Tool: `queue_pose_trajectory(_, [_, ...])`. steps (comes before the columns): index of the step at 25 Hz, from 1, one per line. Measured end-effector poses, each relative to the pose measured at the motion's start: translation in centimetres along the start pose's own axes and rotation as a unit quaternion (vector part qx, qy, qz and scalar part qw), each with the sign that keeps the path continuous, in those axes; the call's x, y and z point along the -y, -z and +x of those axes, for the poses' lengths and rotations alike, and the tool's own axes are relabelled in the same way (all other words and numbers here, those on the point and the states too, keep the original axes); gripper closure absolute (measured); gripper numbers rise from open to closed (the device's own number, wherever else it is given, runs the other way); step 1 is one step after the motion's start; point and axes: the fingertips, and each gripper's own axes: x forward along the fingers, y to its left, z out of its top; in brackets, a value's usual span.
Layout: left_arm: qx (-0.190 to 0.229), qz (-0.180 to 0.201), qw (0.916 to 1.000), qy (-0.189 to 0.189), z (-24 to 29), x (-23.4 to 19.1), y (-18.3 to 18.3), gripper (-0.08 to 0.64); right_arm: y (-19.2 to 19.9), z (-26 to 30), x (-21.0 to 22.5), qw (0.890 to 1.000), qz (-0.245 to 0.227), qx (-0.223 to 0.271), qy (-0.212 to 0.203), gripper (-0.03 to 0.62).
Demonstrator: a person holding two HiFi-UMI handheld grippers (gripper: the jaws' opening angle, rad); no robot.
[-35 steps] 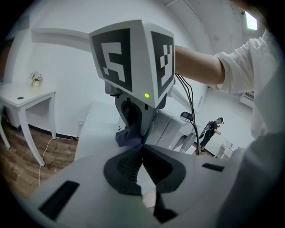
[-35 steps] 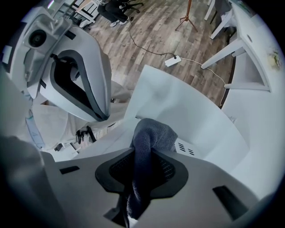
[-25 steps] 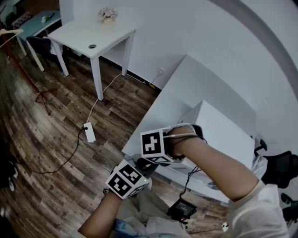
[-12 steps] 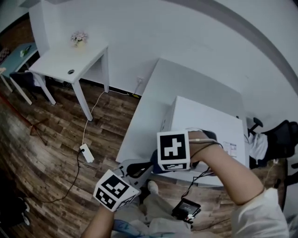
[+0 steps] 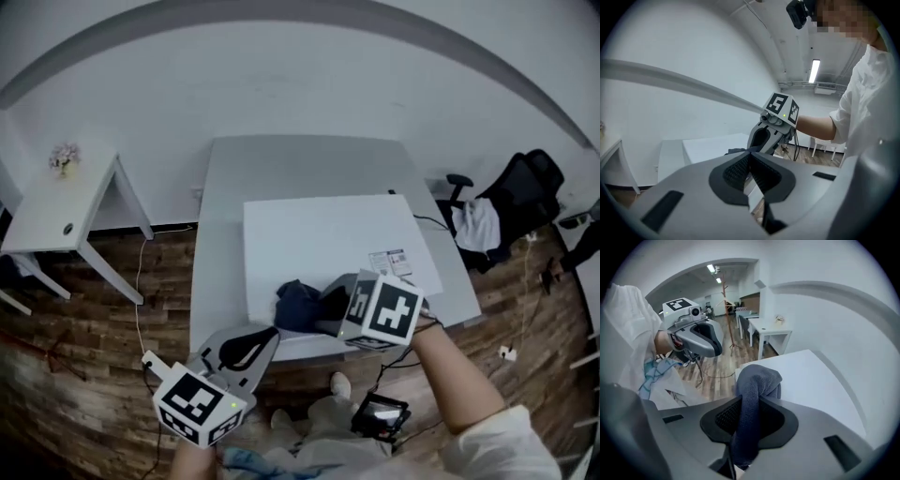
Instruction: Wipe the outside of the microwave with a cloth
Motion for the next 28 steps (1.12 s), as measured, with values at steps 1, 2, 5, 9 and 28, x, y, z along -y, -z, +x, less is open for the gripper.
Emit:
queue_pose_trajectory(1, [-0.006, 0.006, 0.9999, 0.010, 1.1, 0.4, -0.2, 0.557, 0.8, -0.6, 0.5, 1.000, 0.017, 0.016, 0.009, 0.495])
queue_pose_trajectory(2, [-0.011, 0.011, 0.9997, 0.018, 2.2, 0.9, -0.4, 0.557, 1.6, -1.1, 0.9, 0.999, 0.031, 0.031, 0.017, 0.495])
queue_pose_trajectory(5, [-0.020, 0.018, 0.9991, 0.032, 4.8, 1.8, -1.0, 0.557, 3.2, -2.2, 1.5, 0.996, 0.061, 0.065, 0.029, 0.495])
queue_pose_trajectory(9, [-0.033, 0.032, 0.9979, 0.047, 9.0, 3.4, -2.0, 0.557, 7.1, -3.4, 2.4, 0.993, 0.078, 0.067, 0.049, 0.495])
queue_pose_trajectory(28, [-0.096, 0.072, 0.9879, 0.099, 29.0, 11.9, -4.6, 0.557, 27.1, -13.9, 11.4, 0.950, 0.239, 0.163, 0.120, 0.495])
